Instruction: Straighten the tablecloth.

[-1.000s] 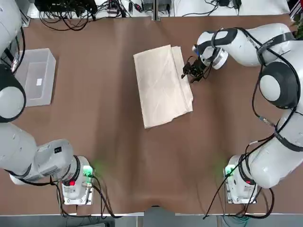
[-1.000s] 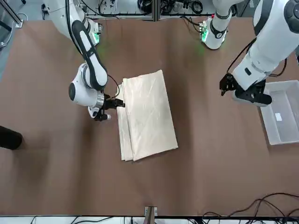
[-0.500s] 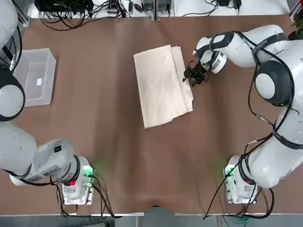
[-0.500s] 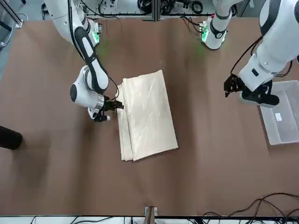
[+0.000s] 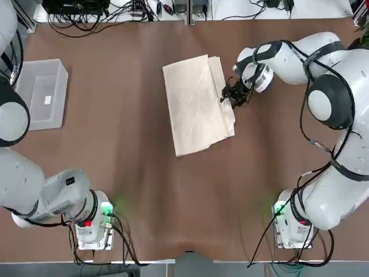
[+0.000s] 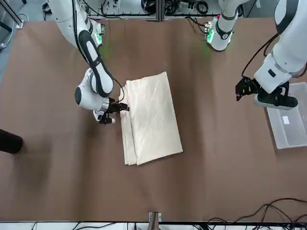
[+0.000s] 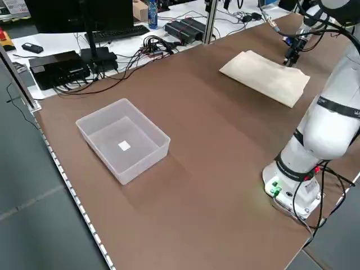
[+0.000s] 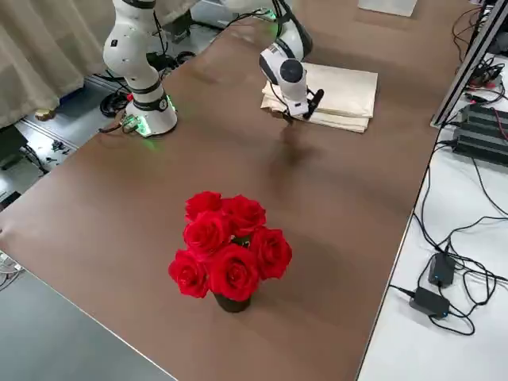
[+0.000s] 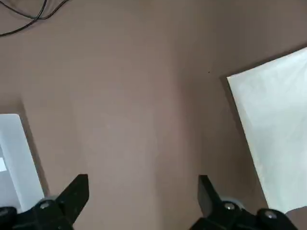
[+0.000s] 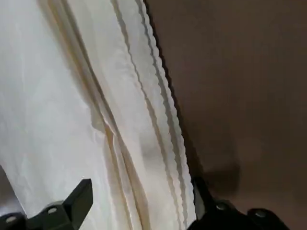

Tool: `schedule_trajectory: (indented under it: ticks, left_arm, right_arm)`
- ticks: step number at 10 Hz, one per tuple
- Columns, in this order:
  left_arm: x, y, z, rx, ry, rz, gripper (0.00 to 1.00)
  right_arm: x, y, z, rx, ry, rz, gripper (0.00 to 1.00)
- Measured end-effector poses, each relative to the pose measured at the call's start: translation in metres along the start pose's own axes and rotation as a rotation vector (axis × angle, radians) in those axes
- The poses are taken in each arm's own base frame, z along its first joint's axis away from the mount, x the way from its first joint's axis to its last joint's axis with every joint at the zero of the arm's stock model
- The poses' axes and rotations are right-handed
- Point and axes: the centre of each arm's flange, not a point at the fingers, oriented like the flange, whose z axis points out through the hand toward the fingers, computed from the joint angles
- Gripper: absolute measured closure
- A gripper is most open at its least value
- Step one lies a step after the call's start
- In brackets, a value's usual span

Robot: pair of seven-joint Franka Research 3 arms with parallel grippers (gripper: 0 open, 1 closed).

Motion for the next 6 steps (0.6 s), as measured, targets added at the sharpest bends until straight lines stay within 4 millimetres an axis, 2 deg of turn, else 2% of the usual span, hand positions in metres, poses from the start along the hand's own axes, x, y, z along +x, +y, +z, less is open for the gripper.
schedule_trajectory:
  ticks: [2, 4, 6]
  left_arm:
    - [0.0, -0.001, 0.0, 0.0, 0.0, -0.001, 0.0]
    - [0.0, -0.003, -0.001, 0.0, 0.002, -0.005, 0.0]
    - [0.002, -0.028, -0.01, -0.004, 0.022, -0.047, 0.0]
  right_arm:
    - [-0.001, 0.003, 0.004, 0.042, 0.013, 0.011, 0.07]
    - [-0.004, 0.008, 0.016, 0.076, 0.015, -0.003, 0.07]
    - [-0.011, -0.003, 0.026, 0.086, 0.007, -0.014, 0.09]
